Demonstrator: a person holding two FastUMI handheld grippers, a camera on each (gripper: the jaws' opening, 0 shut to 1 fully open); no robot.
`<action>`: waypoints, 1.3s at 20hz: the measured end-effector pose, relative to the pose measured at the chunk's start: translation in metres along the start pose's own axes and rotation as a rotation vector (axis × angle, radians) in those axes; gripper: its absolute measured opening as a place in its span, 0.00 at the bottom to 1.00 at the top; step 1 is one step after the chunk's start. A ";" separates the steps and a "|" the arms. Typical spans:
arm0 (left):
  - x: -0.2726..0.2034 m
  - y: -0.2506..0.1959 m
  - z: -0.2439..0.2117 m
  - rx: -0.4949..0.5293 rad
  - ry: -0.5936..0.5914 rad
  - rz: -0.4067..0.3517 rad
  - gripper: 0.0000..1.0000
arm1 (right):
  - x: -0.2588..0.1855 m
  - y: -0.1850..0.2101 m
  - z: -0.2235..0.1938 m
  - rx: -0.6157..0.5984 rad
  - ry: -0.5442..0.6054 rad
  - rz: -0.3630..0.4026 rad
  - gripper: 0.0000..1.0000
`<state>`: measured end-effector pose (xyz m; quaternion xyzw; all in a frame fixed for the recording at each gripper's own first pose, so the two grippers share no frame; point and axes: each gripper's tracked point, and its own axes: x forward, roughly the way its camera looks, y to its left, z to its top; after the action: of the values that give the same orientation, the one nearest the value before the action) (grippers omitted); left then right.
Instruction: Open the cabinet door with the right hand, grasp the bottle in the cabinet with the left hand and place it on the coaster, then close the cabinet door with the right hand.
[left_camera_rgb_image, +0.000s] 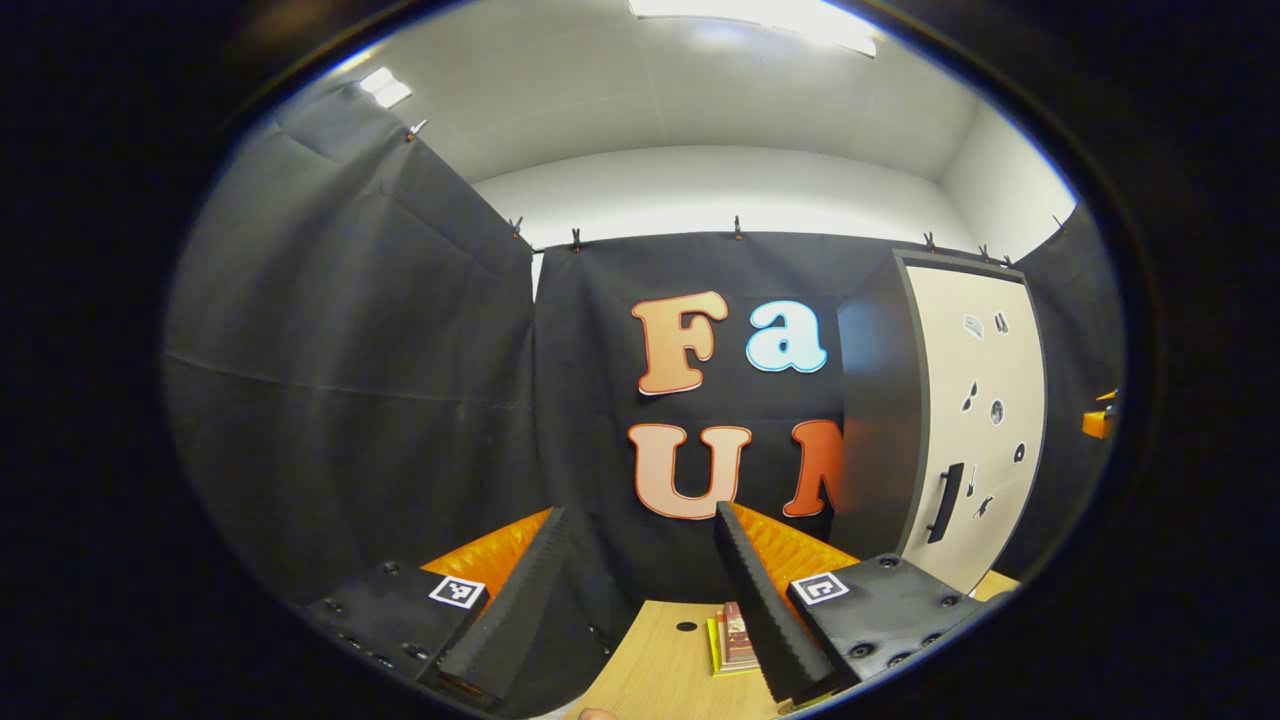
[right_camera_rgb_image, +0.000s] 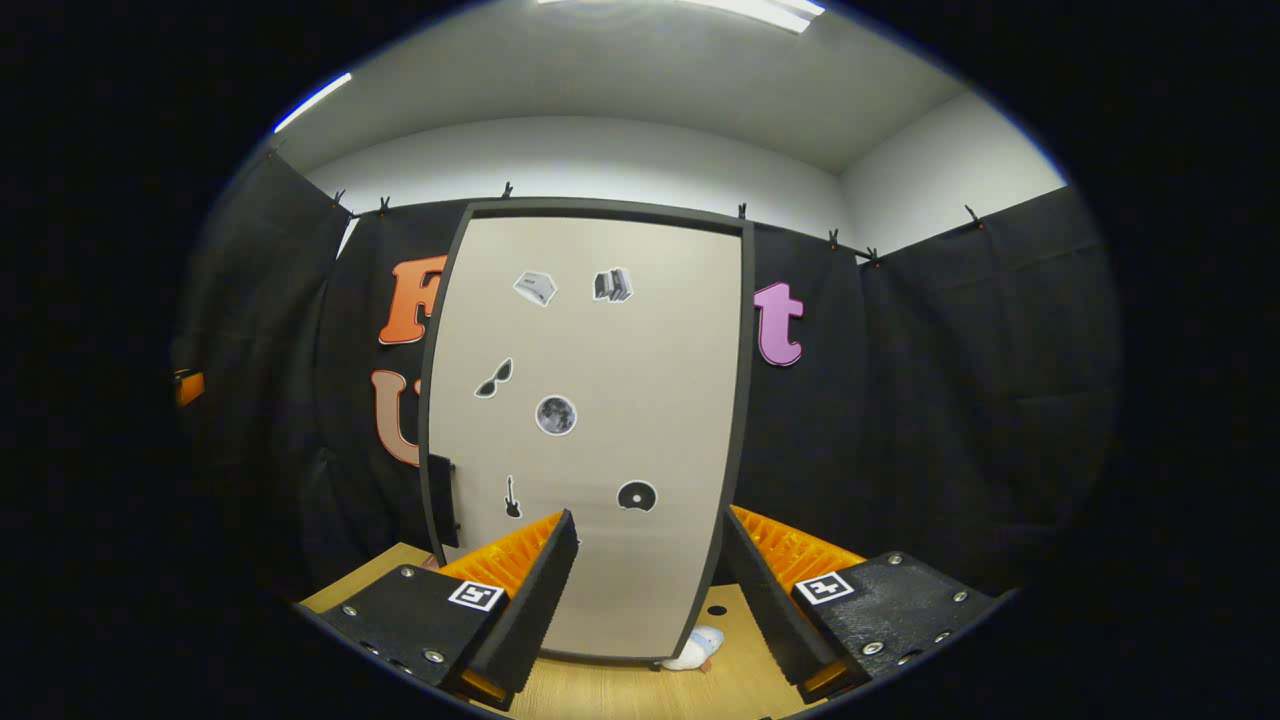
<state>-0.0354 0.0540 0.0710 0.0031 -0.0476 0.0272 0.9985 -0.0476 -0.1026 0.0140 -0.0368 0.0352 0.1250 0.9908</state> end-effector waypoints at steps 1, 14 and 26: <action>-0.004 0.007 0.005 0.001 -0.002 0.011 0.97 | -0.010 -0.010 0.005 -0.008 -0.007 -0.015 0.90; -0.040 0.061 0.028 -0.026 -0.032 0.086 0.95 | -0.080 -0.052 0.040 -0.039 -0.073 -0.106 0.90; -0.034 0.074 0.026 0.008 -0.030 0.044 0.95 | -0.094 -0.020 0.041 -0.014 -0.089 -0.107 0.90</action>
<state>-0.0762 0.1254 0.0942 0.0062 -0.0626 0.0495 0.9968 -0.1307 -0.1411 0.0636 -0.0400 -0.0117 0.0735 0.9964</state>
